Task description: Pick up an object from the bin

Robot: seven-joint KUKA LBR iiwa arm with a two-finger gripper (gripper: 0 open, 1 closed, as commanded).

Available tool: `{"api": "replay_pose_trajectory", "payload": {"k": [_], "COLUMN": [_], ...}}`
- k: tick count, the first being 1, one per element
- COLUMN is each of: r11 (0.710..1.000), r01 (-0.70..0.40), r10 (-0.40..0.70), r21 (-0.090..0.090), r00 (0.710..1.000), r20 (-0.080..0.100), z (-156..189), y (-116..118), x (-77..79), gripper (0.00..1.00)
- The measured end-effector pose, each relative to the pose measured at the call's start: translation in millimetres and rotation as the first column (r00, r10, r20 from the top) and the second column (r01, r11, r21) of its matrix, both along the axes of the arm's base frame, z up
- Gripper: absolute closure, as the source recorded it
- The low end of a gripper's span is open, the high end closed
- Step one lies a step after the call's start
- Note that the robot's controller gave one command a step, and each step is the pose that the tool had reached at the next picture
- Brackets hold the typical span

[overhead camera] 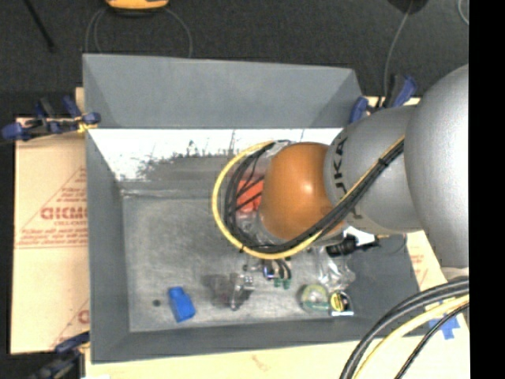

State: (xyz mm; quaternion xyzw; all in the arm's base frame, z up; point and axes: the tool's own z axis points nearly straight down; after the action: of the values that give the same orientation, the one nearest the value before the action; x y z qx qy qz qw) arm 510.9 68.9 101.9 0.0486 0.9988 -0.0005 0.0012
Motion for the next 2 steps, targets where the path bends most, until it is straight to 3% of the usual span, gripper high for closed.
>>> {"api": "replay_pose_trajectory", "payload": {"k": [1,2], "r11": [0.987,0.933], "r01": [0.162,0.359], "r10": [-0.162,-0.359], "r21": [0.002,0.007], "r00": [0.987,0.933], "r20": [-0.003,0.007], "z": [-2.1,-28.1], "y": [21.4,27.1], "x": [-25.8,-33.6], "gripper": [0.0,0.0]}}
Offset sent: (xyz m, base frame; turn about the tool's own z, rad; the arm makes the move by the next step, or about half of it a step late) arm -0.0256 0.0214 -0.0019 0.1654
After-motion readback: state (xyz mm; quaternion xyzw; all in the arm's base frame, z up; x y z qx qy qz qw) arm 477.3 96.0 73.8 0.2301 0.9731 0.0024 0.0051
